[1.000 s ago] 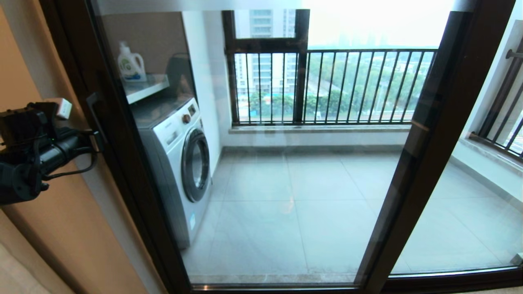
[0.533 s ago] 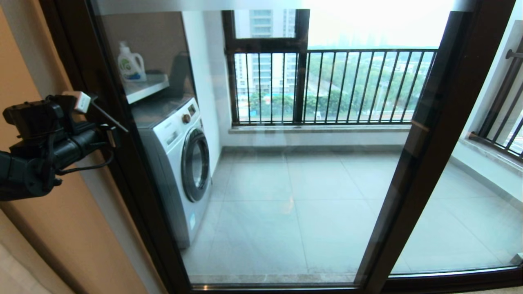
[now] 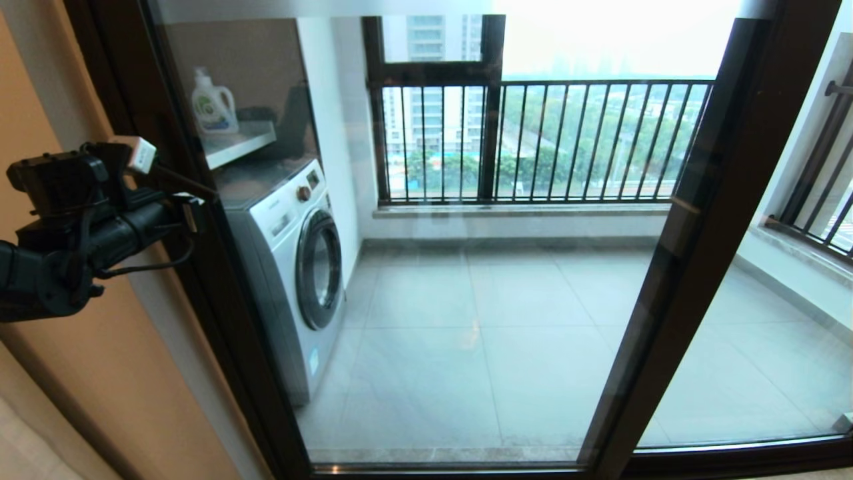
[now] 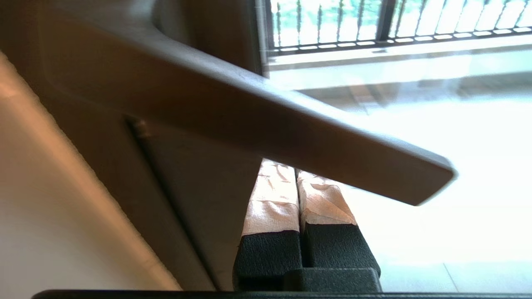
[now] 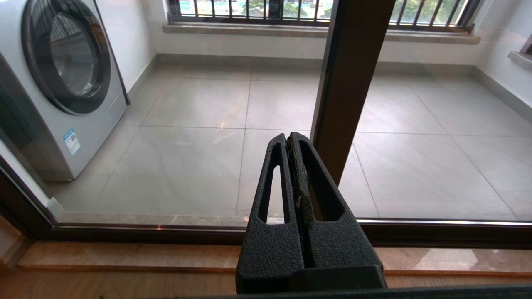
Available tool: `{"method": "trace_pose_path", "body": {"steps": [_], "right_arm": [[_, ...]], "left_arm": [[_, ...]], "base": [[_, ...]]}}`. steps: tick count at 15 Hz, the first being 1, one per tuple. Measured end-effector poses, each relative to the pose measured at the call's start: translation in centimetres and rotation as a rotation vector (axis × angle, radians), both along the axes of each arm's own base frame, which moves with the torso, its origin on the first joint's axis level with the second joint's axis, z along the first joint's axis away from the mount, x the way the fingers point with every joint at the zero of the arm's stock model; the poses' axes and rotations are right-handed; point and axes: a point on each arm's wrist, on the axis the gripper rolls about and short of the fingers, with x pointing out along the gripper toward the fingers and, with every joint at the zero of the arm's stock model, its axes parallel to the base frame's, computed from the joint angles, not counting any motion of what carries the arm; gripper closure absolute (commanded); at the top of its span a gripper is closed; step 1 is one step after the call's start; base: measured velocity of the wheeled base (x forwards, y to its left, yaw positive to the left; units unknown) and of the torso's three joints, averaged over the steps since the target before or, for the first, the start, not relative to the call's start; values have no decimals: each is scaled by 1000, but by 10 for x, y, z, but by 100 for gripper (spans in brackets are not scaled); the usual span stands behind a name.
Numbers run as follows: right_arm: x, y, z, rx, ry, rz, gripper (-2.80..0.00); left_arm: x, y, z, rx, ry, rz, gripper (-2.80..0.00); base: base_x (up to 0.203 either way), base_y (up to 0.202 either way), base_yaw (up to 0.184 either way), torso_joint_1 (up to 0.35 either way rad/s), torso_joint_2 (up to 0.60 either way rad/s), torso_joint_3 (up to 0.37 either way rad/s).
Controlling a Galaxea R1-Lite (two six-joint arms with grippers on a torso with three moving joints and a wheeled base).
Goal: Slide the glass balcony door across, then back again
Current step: Close the slid door
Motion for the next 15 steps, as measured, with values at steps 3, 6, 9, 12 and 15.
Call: {"method": "trace_pose_path", "body": {"steps": [3, 6, 9, 12, 15], "right_arm": [[0, 0, 0, 0, 1, 0, 0], [0, 0, 0, 0, 0, 0, 0], [0, 0, 0, 0, 0, 0, 0], [0, 0, 0, 0, 1, 0, 0], [0, 0, 0, 0, 0, 0, 0]], "left_arm": [[-1, -6, 3, 1, -5, -12, 0], [-2, -18, 11, 3, -26, -26, 0], [0, -30, 31, 1, -46, -31, 0], [-5, -38, 41, -5, -31, -48, 0], [-18, -41, 31, -6, 4, -59, 0]], "base": [[0, 0, 0, 0, 0, 0], [0, 0, 0, 0, 0, 0], [0, 0, 0, 0, 0, 0], [0, 0, 0, 0, 0, 0], [0, 0, 0, 0, 9, 1]]}}
